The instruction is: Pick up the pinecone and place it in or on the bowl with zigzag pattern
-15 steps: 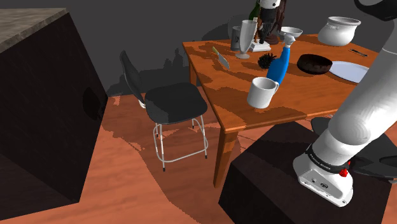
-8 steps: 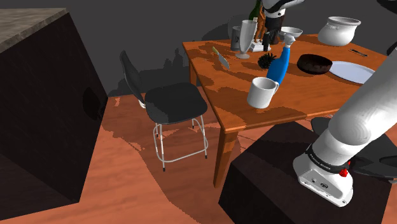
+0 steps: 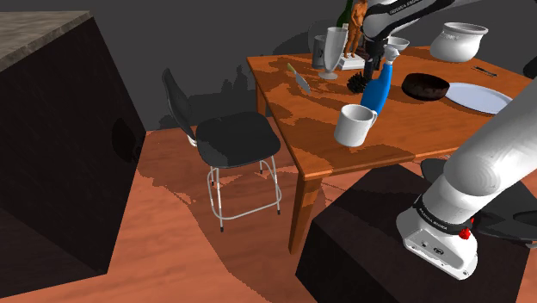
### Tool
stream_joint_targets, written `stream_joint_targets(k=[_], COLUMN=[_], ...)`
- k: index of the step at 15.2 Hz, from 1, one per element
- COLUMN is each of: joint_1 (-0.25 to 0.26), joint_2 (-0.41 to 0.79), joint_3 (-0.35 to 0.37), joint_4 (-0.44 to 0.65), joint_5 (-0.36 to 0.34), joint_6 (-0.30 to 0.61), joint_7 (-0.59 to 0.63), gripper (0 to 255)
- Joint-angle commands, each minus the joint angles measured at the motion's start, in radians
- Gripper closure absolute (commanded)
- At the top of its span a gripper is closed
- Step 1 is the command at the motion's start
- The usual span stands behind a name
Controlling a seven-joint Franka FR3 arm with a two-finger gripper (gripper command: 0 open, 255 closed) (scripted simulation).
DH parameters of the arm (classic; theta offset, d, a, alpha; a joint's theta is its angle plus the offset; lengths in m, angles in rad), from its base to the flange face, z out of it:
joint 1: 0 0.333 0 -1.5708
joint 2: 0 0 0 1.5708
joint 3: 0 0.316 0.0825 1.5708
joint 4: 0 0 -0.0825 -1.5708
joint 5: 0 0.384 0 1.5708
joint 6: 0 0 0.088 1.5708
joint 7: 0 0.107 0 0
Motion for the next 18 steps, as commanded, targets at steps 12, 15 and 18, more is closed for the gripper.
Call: stream_joint_targets(k=[12, 15, 18], joint_1=[-0.010, -0.010, -0.010], joint_2=[0.023, 0.023, 0.023], joint_3=[-0.012, -0.012, -0.012], joint_4=[-0.034, -0.034, -0.034], joint_5=[-0.007, -0.007, -0.007], joint_6=[0.060, 0.061, 0.061], joint_7=[0.000, 0.000, 0.000], gripper=[255, 255, 255])
